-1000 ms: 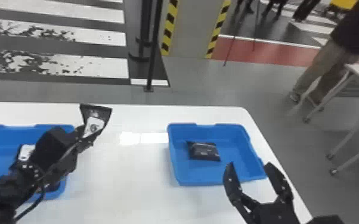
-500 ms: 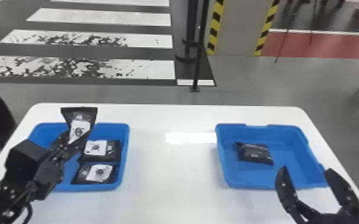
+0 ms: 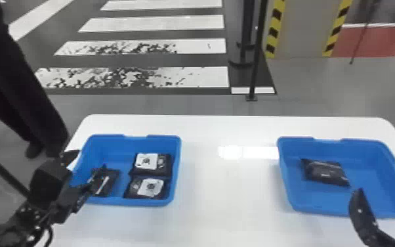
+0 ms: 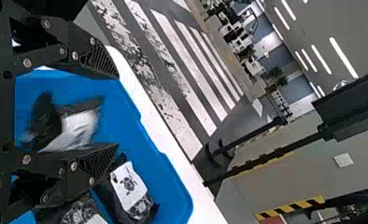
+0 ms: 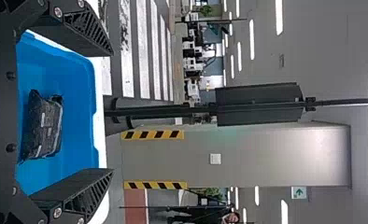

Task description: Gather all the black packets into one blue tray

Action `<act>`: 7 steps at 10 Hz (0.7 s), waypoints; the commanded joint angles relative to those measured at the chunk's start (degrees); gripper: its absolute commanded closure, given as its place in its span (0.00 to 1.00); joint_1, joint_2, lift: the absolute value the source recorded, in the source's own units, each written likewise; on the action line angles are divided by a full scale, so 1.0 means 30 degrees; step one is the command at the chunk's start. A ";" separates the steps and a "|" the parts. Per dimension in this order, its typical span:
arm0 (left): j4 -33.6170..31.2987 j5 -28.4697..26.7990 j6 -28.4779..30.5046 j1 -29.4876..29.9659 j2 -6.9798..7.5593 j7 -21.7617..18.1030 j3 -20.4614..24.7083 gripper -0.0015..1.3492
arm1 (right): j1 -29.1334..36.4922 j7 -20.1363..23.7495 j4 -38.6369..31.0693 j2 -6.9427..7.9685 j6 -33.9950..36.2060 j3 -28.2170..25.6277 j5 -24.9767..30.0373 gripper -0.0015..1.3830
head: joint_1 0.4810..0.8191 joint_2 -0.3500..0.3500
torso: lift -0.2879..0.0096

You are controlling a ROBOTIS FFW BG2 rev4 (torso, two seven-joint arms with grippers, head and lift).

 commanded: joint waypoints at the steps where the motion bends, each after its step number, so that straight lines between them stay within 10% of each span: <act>1: 0.0005 0.0590 -0.0907 0.0313 -0.0176 0.0021 0.0424 0.15 | -0.0028 0.0063 -0.0091 0.0017 0.0257 0.0000 0.0045 0.10 | 0.63 0.66 | 0.60; 7: -0.0276 0.7293 -0.8641 0.5141 -0.1143 0.0080 0.0843 0.16 | -0.1621 0.2202 -0.2248 -0.0469 0.6257 -0.0648 0.1911 0.10 | 0.63 0.60 | 0.60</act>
